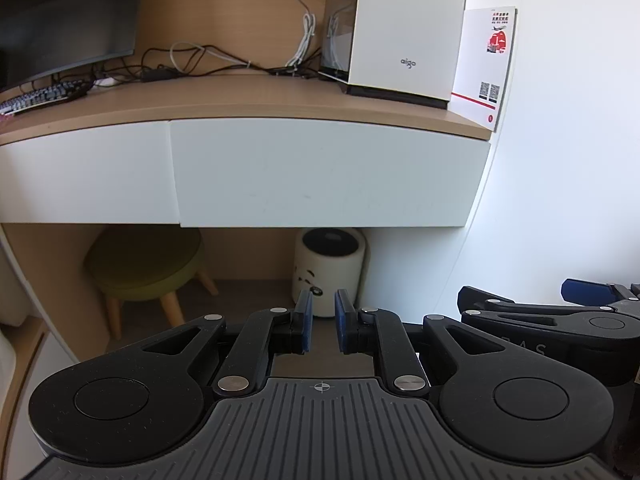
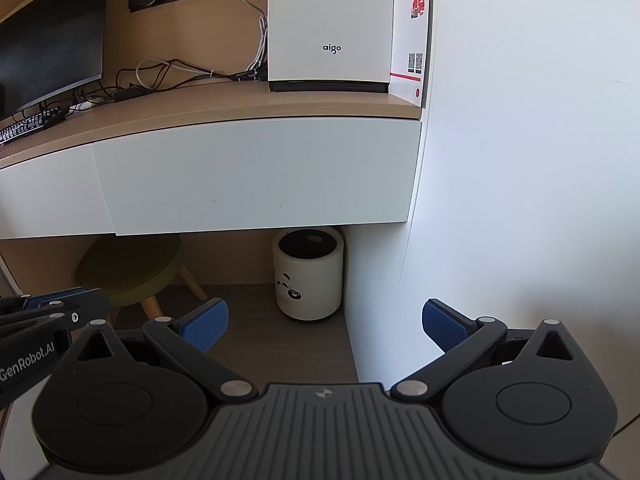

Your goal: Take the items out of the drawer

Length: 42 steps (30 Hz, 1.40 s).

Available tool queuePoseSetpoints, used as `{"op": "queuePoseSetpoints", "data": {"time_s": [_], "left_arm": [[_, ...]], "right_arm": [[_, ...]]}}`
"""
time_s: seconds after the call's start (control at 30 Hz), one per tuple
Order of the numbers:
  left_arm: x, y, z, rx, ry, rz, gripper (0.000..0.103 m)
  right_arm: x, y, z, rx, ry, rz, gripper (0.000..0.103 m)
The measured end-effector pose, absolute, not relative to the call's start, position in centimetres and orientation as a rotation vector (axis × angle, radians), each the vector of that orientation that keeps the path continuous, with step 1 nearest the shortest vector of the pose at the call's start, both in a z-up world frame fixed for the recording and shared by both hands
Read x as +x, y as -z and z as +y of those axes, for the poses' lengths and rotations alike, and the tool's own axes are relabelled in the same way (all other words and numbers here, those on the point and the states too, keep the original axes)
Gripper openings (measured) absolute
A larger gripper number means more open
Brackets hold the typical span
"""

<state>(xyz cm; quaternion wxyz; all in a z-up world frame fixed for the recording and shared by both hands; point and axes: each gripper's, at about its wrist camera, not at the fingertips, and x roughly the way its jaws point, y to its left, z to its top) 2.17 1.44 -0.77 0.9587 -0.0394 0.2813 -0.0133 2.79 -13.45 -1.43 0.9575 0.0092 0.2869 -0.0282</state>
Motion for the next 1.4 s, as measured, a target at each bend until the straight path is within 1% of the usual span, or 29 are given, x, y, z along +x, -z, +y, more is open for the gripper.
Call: {"op": "queuePoseSetpoints", "data": {"time_s": [0.9, 1.4], "left_arm": [[4.3, 0.8, 1.3, -0.078, 0.027, 0.589, 0.015], [7.3, 1.4, 3.9, -0.101, 0.022, 0.634, 0.015]], "right_arm": [[3.5, 1.6, -12.8, 0.029, 0.081, 0.592, 0.103], [6.6, 1.3, -11.8, 0.008, 0.093, 0.618, 0.103]]}}
